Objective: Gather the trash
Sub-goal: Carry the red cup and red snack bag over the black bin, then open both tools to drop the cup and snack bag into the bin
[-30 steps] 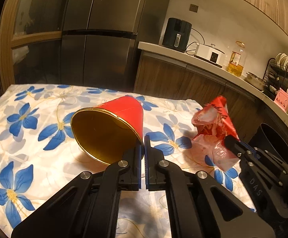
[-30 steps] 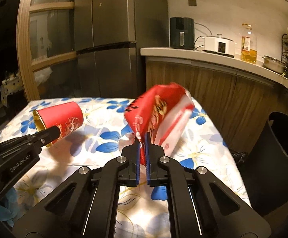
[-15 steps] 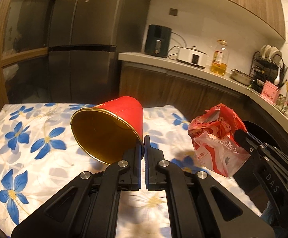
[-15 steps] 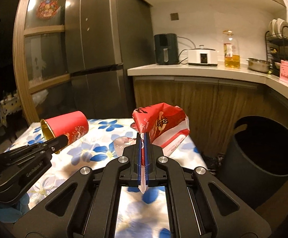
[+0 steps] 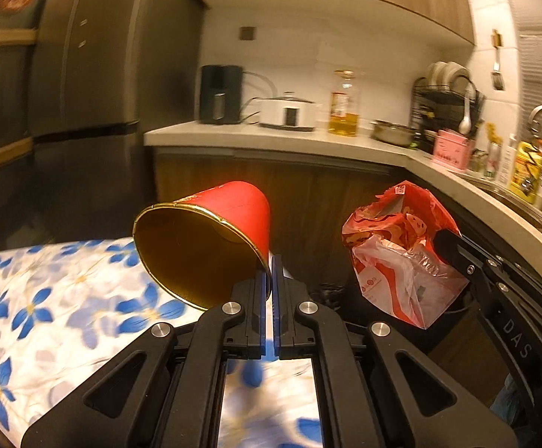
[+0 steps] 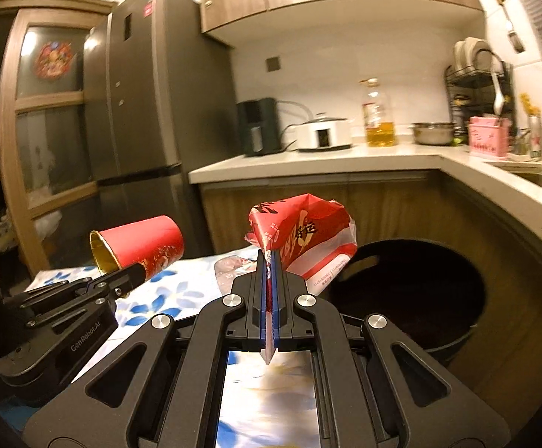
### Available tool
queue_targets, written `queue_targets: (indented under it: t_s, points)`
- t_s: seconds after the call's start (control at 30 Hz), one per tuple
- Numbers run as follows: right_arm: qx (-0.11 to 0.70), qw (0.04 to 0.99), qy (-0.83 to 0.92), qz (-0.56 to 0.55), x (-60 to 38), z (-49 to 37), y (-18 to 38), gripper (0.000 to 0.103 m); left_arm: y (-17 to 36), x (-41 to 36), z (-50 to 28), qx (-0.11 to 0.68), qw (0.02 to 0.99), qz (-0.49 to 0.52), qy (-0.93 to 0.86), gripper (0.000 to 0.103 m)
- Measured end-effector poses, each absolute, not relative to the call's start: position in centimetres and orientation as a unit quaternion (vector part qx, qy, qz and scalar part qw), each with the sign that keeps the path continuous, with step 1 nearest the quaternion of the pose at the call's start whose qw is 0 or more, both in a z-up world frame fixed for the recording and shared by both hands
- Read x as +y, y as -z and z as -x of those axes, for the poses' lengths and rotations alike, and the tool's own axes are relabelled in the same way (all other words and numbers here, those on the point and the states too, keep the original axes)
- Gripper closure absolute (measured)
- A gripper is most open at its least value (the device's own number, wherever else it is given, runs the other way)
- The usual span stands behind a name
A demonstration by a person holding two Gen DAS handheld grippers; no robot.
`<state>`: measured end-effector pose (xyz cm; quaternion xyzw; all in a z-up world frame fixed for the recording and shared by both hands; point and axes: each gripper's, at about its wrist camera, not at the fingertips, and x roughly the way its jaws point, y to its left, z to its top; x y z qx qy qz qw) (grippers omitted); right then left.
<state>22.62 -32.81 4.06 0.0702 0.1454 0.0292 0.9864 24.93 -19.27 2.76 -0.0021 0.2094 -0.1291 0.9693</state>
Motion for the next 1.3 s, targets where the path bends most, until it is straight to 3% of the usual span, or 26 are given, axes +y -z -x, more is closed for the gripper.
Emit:
queue_targets:
  t_s: [0.37,0.93,1.07,1.13,1.2,1.3]
  points:
    - [0.131,0.985,0.046,-0.106,-42.2,-21.9,-4.7,0.101,-4.6,-28.5,-26.1,0.182,0.959,-0.024,0.216,0.101]
    - [0.166,0.976,0.06,-0.126,-46.0,-25.0,-2.0,0.1,-0.3,-34.7,-30.0,0.235,0.922,-0.061,0.301,0.099]
    - [0.179,0.974,0.06,-0.127,-46.1,-25.6,-1.4,0.098,0.2,-33.9,-30.5,0.243,0.923,-0.049,0.296,0.059]
    - [0.186,0.972,0.061,-0.128,-46.3,-25.9,-1.0,0.092,0.1,-33.5,-30.5,0.243,0.923,-0.045,0.293,0.052]
    - [0.191,0.971,0.066,-0.128,-46.4,-26.0,-0.7,0.085,0.3,-32.7,-30.5,0.246,0.928,-0.042,0.279,0.038]
    - [0.198,0.969,0.071,-0.13,-46.4,-25.9,-0.3,0.07,0.5,-31.1,-30.6,0.253,0.933,-0.031,0.256,0.033]
